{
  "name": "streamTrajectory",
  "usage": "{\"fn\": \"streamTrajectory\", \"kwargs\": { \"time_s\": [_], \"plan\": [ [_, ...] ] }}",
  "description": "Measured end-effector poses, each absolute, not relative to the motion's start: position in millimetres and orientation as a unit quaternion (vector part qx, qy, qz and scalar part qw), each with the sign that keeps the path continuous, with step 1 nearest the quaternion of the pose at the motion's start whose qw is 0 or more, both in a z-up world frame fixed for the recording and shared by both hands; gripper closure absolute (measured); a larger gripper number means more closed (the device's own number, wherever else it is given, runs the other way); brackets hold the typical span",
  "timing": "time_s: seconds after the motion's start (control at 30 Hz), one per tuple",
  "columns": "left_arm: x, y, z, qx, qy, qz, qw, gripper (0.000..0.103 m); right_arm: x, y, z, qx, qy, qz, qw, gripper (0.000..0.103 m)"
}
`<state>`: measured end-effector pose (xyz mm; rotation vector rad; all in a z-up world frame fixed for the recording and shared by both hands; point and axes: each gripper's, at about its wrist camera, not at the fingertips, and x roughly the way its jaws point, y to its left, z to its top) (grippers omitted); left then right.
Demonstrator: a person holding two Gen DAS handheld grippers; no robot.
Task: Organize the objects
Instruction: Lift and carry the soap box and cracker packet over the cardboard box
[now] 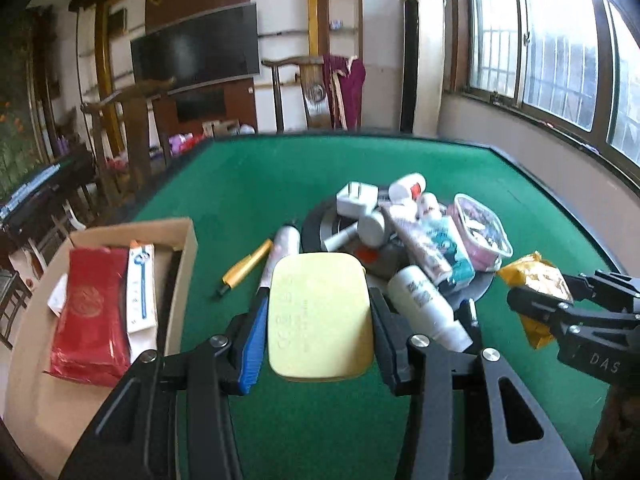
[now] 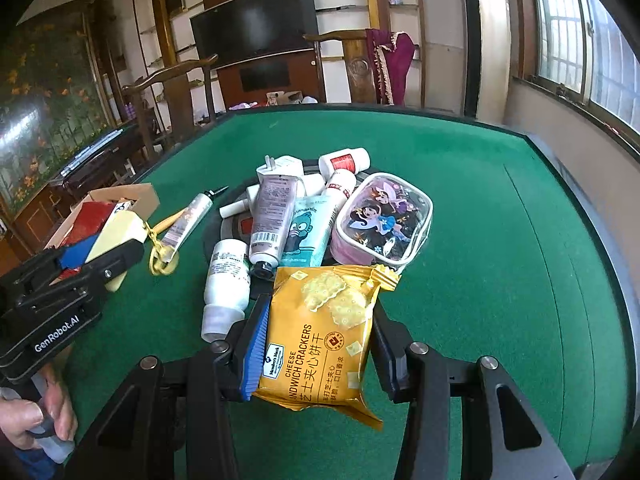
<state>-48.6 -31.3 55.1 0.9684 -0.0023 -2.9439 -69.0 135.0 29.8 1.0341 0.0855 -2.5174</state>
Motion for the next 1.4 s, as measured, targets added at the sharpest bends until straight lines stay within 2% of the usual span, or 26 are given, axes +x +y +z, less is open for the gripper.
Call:
{"fn": "streamTrajectory", "kwargs": {
  "time_s": [0.43, 1.17, 1.4],
  "plan": [
    [-38.8, -22.8, 68.0, 0.265, -0.032, -0.963, 0.04, 0.058, -61.6, 128.3, 35.9, 0.356, 0.036, -0.906, 0.227, 0.054],
    [-26.9, -17.9, 75.9, 0.232, -0.038, -0.971, 0.039, 0.057, -49.1, 119.1, 40.6, 0.345, 0.05, -0.905, 0.243, 0.054],
    [-21.8, -24.8, 82.8, 0.226, -0.017, -0.973, 0.038, 0.057, -44.2, 119.1, 49.9, 0.332, 0.04, -0.909, 0.247, 0.054]
  ]
}}
